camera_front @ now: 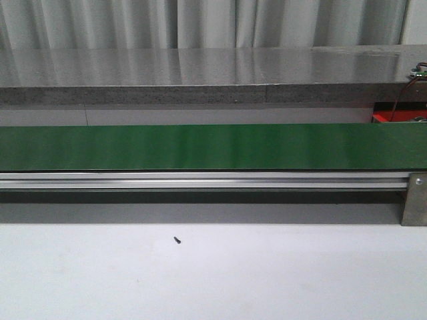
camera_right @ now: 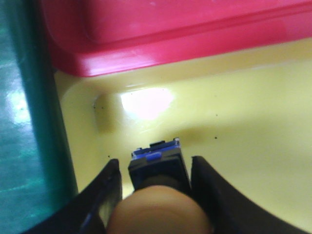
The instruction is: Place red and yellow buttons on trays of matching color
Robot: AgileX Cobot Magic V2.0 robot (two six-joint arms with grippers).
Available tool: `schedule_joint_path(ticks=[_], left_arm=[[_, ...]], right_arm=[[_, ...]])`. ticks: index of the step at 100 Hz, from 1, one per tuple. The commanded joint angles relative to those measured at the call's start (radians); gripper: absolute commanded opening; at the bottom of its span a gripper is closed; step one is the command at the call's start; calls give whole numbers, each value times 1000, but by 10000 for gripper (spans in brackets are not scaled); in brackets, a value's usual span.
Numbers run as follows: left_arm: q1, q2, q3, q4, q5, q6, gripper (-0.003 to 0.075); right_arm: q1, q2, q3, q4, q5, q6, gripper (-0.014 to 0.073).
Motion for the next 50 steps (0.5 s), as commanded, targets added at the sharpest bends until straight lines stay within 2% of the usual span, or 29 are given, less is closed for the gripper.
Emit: schedule_joint_path(ticks=[1, 39, 46, 50], left_arm=[[-7, 5, -28, -21, -64, 0, -20], [-7, 5, -28, -21, -64, 0, -20], [-7, 5, -28, -21, -64, 0, -20], [-7, 5, -28, -21, -64, 0, -20]], right_arm=[[-5, -36, -21, 14, -26, -9, 111], [-5, 13, -21, 23, -3, -9, 113], [-5, 13, -21, 24, 1, -9, 146], [-5, 13, -21, 25, 1, -9, 202]])
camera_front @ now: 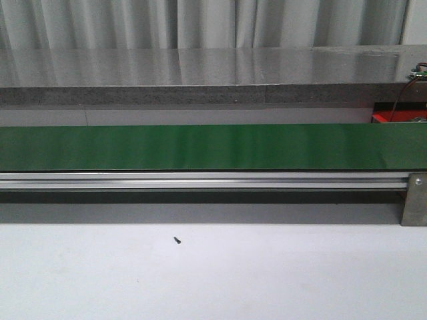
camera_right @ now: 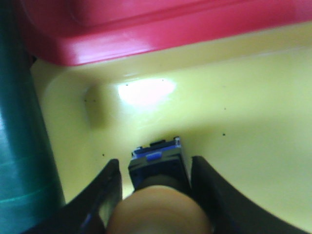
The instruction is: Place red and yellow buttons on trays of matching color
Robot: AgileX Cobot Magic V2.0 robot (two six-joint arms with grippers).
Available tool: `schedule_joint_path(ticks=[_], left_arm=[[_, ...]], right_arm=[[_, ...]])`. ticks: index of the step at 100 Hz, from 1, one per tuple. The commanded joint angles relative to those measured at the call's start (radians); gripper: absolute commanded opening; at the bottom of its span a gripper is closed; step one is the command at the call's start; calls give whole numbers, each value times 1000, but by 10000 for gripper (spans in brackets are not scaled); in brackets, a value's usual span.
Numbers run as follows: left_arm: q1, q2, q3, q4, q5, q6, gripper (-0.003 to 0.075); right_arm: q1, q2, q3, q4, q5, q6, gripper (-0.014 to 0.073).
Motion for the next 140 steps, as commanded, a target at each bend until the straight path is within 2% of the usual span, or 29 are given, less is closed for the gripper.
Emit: schedule_joint_path(ticks=[1, 16, 23, 49, 66, 101, 108, 115, 140], left_arm=[[-7, 5, -28, -21, -64, 0, -20], [-7, 5, -28, -21, -64, 0, -20], [-7, 5, -28, -21, -64, 0, -20], [-7, 5, -28, -21, -64, 0, -20], [-7, 5, -28, -21, -64, 0, -20], [-7, 5, -28, -21, -64, 0, -20], [-7, 5, -28, -21, -62, 0, -20], [-7, 5, -28, -21, -62, 0, -19], [-7, 5, -28, -19, -62, 0, -19]], right_arm=[[-5, -40, -21, 17, -3, -7, 202], [-5, -43, -27, 17, 1, -7, 447], [-5, -58, -28, 17, 1, -7, 498], [-5, -181, -28, 18, -9, -7, 498], [18, -299, -28, 74, -2, -10, 498], [317, -543, -27, 32, 13, -11, 495], [363, -574, -27, 23, 40, -10, 472], [386, -596, -27, 11, 73, -1, 411], [390, -640, -25, -5, 160, 5, 50]])
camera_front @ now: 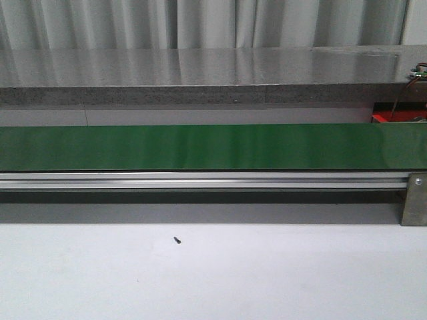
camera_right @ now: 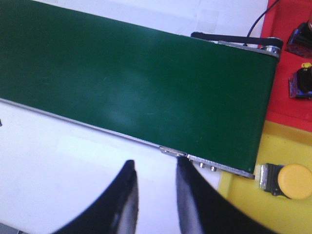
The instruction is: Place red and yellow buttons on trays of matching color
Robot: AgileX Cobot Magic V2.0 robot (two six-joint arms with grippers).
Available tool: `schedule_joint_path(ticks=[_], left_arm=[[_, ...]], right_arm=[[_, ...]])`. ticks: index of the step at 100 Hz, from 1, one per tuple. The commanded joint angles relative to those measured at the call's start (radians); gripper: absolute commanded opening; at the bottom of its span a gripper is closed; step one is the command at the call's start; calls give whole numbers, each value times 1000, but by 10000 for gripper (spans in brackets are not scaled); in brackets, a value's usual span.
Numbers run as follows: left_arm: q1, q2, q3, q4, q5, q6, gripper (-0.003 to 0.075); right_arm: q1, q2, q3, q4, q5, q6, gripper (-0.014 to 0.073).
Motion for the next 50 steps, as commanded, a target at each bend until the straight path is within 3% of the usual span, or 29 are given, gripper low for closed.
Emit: schedule_joint_path(ticks=[1, 8, 34, 50], left_arm=[[-7, 5, -28, -19, -62, 0, -19], [-7, 5, -28, -19, -62, 0, -19], [-2, 5, -36, -17, -62, -2, -4], [39, 5, -74, -11, -43, -2, 127]], right_arm=[[2, -38, -25, 4, -18, 3, 38], [2, -44, -25, 4, -24, 3, -75], [2, -44, -25, 4, 4, 3, -71], [2, -44, -25, 4, 3, 3, -71]])
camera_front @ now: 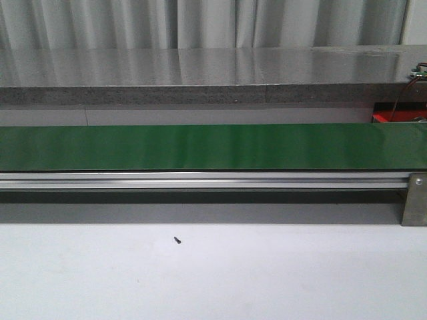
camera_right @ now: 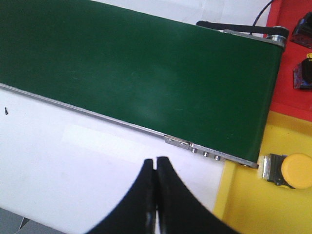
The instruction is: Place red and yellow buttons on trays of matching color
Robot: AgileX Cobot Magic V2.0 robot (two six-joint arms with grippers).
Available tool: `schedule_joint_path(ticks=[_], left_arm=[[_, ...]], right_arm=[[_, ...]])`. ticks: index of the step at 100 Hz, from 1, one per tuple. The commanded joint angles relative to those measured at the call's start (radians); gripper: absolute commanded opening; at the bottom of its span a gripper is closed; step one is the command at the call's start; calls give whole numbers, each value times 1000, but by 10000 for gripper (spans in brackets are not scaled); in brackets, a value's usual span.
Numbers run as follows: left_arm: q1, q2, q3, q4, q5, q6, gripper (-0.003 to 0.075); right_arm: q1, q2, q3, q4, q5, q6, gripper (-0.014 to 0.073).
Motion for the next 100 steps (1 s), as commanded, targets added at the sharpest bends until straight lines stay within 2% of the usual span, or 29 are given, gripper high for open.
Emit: schedule_joint_path(ticks=[1, 7, 22, 29, 56, 80, 100], left_arm=[[26, 5, -59, -11, -47, -2, 146], [50, 5, -82, -11, -35, -2, 238], [116, 5, -127, -11, -30, -36, 554], [143, 20, -143, -11, -30, -36, 627], [247, 256, -321, -8, 49, -61, 620], [346, 602, -624, 23, 287, -134, 616], [353, 853, -840, 69, 424, -166, 535]], right_arm=[[2, -27, -25, 4, -32, 0, -71], [2, -27, -25, 4, -33, 0, -71], [2, -27, -25, 4, -33, 0, -71], [2, -27, -25, 4, -33, 0, -71], [2, -27, -25, 4, -35, 0, -71], [2, -27, -25, 4, -37, 0, -71], [2, -27, -25, 4, -37, 0, -71]])
